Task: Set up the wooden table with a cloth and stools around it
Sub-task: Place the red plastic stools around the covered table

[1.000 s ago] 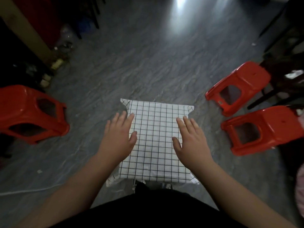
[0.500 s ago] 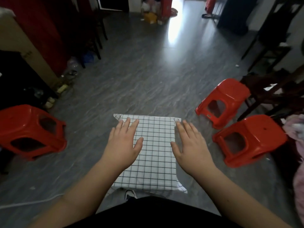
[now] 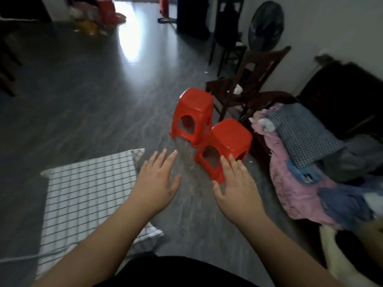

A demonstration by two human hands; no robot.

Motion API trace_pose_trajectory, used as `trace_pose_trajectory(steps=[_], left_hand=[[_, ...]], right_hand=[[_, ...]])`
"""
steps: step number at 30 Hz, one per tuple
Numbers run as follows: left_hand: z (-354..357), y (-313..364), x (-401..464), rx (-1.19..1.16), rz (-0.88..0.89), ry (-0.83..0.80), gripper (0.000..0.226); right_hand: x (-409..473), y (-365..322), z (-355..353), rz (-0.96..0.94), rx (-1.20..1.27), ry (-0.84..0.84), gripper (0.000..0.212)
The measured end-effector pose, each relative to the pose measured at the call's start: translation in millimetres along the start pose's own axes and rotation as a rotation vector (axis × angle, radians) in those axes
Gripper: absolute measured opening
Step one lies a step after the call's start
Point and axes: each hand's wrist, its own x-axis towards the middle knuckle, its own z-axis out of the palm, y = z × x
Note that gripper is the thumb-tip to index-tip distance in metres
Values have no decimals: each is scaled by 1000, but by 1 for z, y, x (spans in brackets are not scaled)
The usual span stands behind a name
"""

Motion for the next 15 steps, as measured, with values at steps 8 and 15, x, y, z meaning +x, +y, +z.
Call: trace_pose_trajectory(steps=[8,15], left_hand=[[47,55,81,-54,95,-107,78],[94,67,190,-106,81,-149,75]], right_hand=[[36,79,-11,116,43,24,75],[134,137,-1,123,-4,-26,75]])
